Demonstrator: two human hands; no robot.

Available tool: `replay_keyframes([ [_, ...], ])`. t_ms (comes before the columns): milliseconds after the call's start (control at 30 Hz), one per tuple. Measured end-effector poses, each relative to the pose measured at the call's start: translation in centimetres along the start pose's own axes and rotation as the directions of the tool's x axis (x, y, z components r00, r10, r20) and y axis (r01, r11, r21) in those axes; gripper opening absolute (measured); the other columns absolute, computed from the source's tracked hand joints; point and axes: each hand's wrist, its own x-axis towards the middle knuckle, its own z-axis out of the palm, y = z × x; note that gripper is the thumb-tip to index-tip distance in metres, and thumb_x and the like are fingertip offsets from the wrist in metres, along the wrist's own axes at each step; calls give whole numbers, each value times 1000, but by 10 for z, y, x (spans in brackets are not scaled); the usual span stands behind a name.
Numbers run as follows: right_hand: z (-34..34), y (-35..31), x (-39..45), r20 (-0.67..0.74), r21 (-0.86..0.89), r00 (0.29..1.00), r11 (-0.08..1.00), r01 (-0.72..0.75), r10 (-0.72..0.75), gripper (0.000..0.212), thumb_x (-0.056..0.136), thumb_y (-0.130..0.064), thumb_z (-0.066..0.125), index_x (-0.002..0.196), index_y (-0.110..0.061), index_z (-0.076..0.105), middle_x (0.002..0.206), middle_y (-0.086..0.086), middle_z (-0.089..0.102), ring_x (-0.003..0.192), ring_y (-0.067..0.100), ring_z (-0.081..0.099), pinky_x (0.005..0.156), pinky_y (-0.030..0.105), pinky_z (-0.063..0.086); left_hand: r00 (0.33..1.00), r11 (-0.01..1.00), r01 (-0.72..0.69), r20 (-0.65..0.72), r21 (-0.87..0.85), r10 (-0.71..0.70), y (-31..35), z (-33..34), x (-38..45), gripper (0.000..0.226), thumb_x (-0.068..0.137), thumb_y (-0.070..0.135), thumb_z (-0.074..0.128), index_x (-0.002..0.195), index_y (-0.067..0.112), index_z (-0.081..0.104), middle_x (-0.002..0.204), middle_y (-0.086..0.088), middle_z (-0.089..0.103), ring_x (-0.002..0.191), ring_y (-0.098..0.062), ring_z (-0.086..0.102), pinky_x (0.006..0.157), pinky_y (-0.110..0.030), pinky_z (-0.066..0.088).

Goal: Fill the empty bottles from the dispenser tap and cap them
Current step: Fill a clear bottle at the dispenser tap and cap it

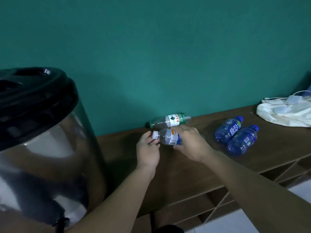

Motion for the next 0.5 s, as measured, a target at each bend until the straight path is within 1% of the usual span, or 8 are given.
replay_keyframes([
  [67,-15,-25,-19,-36,148,999,989,-26,32,76,85,-30,94,152,-32,58,142,-7,66,127,21,66,113,45,53,998,999,-39,52,-23,40,10,-17,-27,66,101,-24,47,147,19,66,139,3,74,120,-5,75,107,-27,58],
  [167,-37,-68,-51,-43,406,997,913,-42,65,68,83,-27,96,142,-34,64,128,-15,72,113,6,71,102,36,60,975,991,-134,176,-7,133,23,-46,-77,72,92,-27,56,136,27,71,135,9,77,121,-2,74,98,-21,59],
  [200,-44,-84,-63,-37,475,997,879,-46,72,66,83,-27,96,140,-35,64,124,-18,75,110,0,72,100,33,61,955,986,-165,246,-9,162,26,-57,-94,71,90,-26,61,137,26,71,132,9,79,121,-4,74,97,-22,59],
  [267,-55,-116,-88,-29,564,995,823,-61,93,65,83,-31,97,138,-38,64,121,-21,77,111,-4,72,100,30,60,907,973,-230,365,4,213,27,-76,-125,69,88,-19,74,142,25,69,132,5,80,123,-13,74,102,-28,60],
  [333,-62,-145,-111,-18,648,991,757,-88,131,62,81,-33,97,133,-39,64,119,-22,77,111,-3,73,100,31,61,888,967,-254,398,13,228,25,-93,-148,71,88,-11,81,146,26,65,134,3,78,126,-18,74,105,-33,60],
  [400,-63,-171,-130,12,720,983,681,-135,182,62,78,-36,99,128,-40,64,117,-19,78,108,-1,75,100,37,63,886,961,-276,384,-11,259,23,-111,-167,69,88,-4,87,148,23,62,137,0,77,127,-22,74,108,-38,58],
  [433,-63,-183,-139,40,754,979,637,-160,198,62,76,-39,99,127,-40,64,117,-16,78,107,1,76,100,40,64,888,956,-294,370,-4,275,23,-119,-175,68,88,1,88,147,24,63,134,0,78,122,-21,76,106,-41,58],
  [500,-62,-203,-155,95,787,976,585,-195,198,63,74,-50,98,126,-38,64,119,-12,78,108,4,77,99,44,65,886,940,-338,353,52,299,24,-137,-189,58,91,12,89,141,31,65,120,4,81,104,-16,79,95,-41,60],
])
